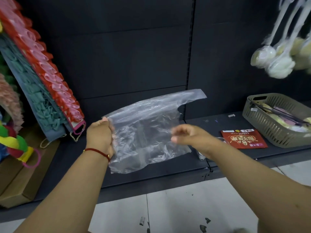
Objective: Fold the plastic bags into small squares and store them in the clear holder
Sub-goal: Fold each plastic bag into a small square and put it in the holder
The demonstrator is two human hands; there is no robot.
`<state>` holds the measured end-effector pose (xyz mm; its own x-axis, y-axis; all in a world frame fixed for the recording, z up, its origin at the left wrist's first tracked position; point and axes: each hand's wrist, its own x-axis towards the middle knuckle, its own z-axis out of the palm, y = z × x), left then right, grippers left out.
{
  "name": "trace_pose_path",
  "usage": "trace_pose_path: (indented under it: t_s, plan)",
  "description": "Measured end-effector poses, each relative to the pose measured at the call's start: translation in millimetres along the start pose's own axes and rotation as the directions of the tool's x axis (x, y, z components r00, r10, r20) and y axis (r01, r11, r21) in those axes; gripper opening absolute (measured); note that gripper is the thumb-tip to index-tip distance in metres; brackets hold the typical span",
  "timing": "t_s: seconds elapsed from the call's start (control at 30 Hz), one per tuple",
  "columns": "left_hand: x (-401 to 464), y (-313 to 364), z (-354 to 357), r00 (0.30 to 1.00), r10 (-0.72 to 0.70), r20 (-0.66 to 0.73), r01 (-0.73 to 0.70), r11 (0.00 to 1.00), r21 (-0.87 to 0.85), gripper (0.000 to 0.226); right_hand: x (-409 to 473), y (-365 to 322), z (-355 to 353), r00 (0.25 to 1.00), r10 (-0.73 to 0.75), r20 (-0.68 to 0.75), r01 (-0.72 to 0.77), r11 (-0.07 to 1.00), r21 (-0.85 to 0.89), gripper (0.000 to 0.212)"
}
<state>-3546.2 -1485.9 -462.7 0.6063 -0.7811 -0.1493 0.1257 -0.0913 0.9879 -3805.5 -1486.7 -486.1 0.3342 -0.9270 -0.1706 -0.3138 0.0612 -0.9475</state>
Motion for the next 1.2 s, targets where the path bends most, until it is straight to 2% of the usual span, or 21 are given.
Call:
trace_pose_path:
  t_s: [0.07, 0.13, 0.2, 0.27, 0.33, 0.4, 0.47, 0.53, 0.63, 0.7, 0.8, 0.9, 1.0, 1.1, 1.2]
  plan:
    - [2, 0, -2, 0.991, -0.128, 0.030, 0.128, 0.992, -0.012, 0.032, 1, 1, 6, 0.999, -0.042, -0.008, 0.042, 0.999, -0.020, 0.011]
    - [-2, 1, -6, 0.949, -0.267, 0.169, 0.262, 0.964, 0.056, 0.041, 2, 0, 4, 0.996, -0.079, -0.037, 0.081, 0.995, 0.057, 0.015]
    - [-10, 4, -10, 0.821, -0.399, 0.407, 0.430, 0.903, 0.018, 0.058, 3, -1, 0, 0.992, -0.102, -0.080, 0.110, 0.988, 0.105, 0.016]
    - [-19, 8, -11, 0.760, -0.365, 0.538, 0.475, 0.877, -0.076, 0.052, 4, -2, -3, 0.988, -0.115, -0.103, 0.123, 0.990, 0.073, 0.016]
    - [-25, 5, -10, 0.758, -0.301, 0.580, 0.423, 0.902, -0.085, 0.035, 4, -2, -7, 0.988, -0.110, -0.108, 0.117, 0.991, 0.062, 0.015]
    - [-28, 2, -8, 0.783, -0.280, 0.555, 0.352, 0.936, -0.024, 0.033, 4, -3, -9, 0.988, -0.109, -0.107, 0.115, 0.992, 0.056, 0.013]
    - [-28, 0, -8, 0.802, -0.291, 0.521, 0.324, 0.946, 0.030, 0.048, 4, -5, -11, 0.990, -0.106, -0.096, 0.109, 0.993, 0.034, 0.015]
    - [-28, 1, -10, 0.819, -0.281, 0.501, 0.304, 0.952, 0.037, 0.045, 4, -6, -12, 0.990, -0.113, -0.082, 0.114, 0.993, 0.014, 0.016]
    - [-29, 4, -13, 0.829, -0.236, 0.508, 0.210, 0.972, 0.109, 0.054, 3, -6, -17, 0.993, -0.104, -0.058, 0.104, 0.994, 0.009, 0.015]
    - [-32, 4, -15, 0.818, -0.216, 0.533, 0.143, 0.974, 0.176, 0.044, 2, -4, -20, 0.995, -0.090, -0.047, 0.089, 0.996, -0.019, 0.015]
    - [-34, 1, -14, 0.843, -0.178, 0.507, 0.069, 0.972, 0.227, 0.026, 4, -1, -23, 0.998, -0.045, -0.053, 0.043, 0.998, -0.038, 0.017]
    - [-29, -8, -10, 0.896, -0.091, 0.434, 0.000, 0.979, 0.205, 0.012, 5, 3, -24, 0.996, 0.086, 0.012, -0.087, 0.987, 0.135, 0.026]
    - [-21, -14, -5, 0.943, -0.086, 0.323, 0.057, 0.993, 0.099, 0.013, 0, 2, -24, 0.982, 0.181, 0.045, -0.187, 0.962, 0.200, 0.048]
    - [-15, -15, -4, 0.958, -0.151, 0.243, 0.164, 0.986, -0.033, 0.015, -1, 5, -25, 0.985, 0.164, 0.044, -0.168, 0.913, 0.371, 0.063]
    - [-9, -15, -6, 0.954, -0.206, 0.219, 0.235, 0.965, -0.115, 0.014, 1, 8, -29, 0.991, 0.133, 0.033, -0.135, 0.898, 0.418, 0.072]
